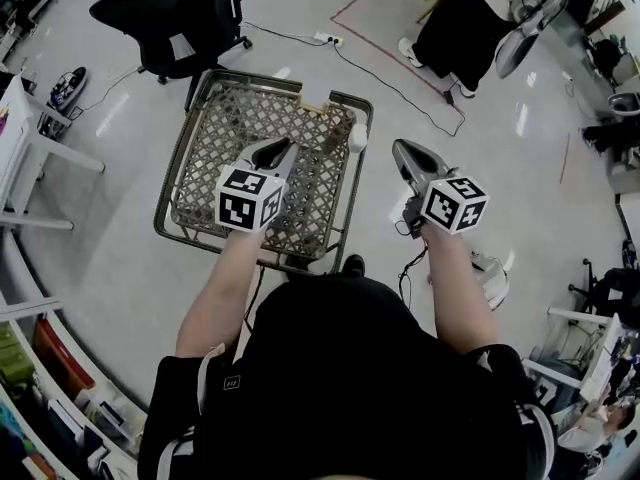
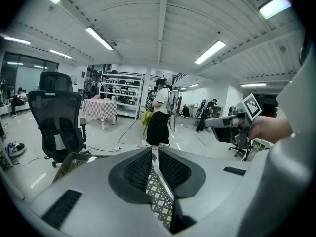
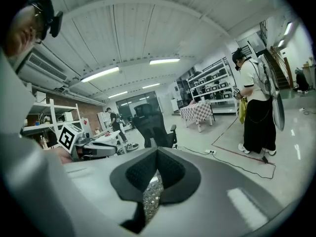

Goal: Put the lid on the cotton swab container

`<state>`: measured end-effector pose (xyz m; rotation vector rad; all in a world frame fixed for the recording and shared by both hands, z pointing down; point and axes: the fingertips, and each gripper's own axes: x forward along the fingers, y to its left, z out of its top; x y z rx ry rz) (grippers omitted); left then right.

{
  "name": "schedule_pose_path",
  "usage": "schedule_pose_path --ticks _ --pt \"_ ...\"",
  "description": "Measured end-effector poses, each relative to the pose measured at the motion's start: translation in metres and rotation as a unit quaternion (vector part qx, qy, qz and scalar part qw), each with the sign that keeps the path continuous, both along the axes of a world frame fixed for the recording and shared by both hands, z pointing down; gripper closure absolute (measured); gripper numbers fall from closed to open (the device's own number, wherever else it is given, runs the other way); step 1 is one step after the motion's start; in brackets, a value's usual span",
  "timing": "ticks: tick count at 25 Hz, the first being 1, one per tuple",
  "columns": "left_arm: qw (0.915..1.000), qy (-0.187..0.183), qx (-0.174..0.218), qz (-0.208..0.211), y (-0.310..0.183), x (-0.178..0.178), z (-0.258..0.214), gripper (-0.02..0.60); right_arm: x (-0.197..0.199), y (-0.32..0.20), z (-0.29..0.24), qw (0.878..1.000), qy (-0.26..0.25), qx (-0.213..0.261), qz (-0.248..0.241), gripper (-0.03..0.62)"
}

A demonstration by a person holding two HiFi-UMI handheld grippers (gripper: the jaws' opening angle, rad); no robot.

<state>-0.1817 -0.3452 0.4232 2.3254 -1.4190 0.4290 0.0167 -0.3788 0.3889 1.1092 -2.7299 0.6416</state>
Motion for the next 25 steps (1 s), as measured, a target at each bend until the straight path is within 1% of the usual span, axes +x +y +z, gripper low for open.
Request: schedule_pose_path --ticks 5,10,15,18,22,25 --pt "0.9997 -0.007 0.013 -0.019 0.005 0.01 -0.031 0.534 0.026 -0.001 -0.039 0.999 -0.013 0.043 -0.006 0.585" --pt "0.9979 -0.014 0.045 -0.044 0.007 0.02 -0.068 0.534 0.048 0.002 -0.079 0.995 -0.037 0.088 -0.025 0.586" --pt "0.9962 -0.019 0.072 -0.047 0.008 0.038 -0.092 0.534 0.069 0.008 -0.108 0.99 -0.054 0.128 -0.038 0.586" --pt "0.9947 -0.014 0.087 -0.052 0.012 0.042 -0.105 0.534 0.082 0.007 -0.118 0.987 -0.058 0.144 -0.033 0.586" --pt "0.9905 0.001 0.11 -0.083 0.016 0.031 -0.121 0.534 0.091 0.001 -0.124 0.985 -0.068 0.154 -0.022 0.586" --pt "0.9888 -0.006 0.118 -0.091 0.013 0.028 -0.125 0.534 0.093 -0.002 -0.124 0.985 -0.076 0.153 -0.022 0.586"
